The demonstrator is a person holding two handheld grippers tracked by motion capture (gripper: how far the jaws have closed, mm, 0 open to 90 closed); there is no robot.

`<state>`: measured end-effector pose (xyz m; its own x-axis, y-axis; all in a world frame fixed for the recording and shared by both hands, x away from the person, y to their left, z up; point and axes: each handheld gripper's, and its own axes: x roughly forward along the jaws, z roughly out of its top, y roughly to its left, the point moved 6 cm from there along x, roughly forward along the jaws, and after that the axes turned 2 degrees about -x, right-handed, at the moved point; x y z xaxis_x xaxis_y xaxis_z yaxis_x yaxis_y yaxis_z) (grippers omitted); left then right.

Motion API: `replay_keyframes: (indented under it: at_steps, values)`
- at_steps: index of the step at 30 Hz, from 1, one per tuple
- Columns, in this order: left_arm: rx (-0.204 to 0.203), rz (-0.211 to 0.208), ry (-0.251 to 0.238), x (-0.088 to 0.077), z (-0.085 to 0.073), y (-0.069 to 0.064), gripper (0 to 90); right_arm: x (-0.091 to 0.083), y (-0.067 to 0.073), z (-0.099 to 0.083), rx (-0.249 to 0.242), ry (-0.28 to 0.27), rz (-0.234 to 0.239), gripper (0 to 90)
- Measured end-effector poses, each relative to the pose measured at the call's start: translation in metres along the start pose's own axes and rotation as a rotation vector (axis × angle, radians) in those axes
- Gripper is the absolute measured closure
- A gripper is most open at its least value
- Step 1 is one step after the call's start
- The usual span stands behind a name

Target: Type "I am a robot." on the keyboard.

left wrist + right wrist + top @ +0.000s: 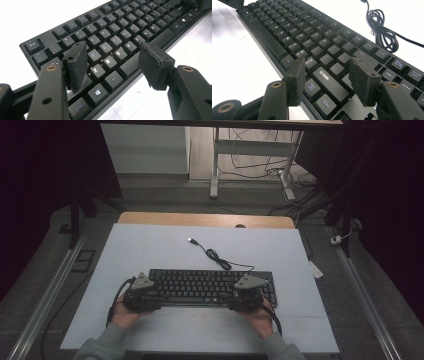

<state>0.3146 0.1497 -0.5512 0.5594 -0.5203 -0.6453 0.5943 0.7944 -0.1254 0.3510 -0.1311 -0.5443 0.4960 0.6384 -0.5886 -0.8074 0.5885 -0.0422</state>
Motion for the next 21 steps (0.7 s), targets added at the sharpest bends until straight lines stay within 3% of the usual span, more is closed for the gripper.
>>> replay_keyframes:
  at_steps: [8, 15, 21]
  values:
    - [0.005, 0.002, 0.006, 0.001, -0.001, 0.0, 39.2, 0.0, 0.0, 0.0, 0.002, -0.002, 0.0, 47.3]
    - [0.011, 0.002, 0.016, 0.003, -0.002, -0.001, 38.6, 0.001, 0.004, 0.01, 0.025, -0.045, 0.029, 49.0]
    - [0.01, 0.002, 0.013, 0.002, -0.001, -0.001, 38.3, 0.011, 0.014, 0.019, -0.017, -0.036, 0.066, 66.4]
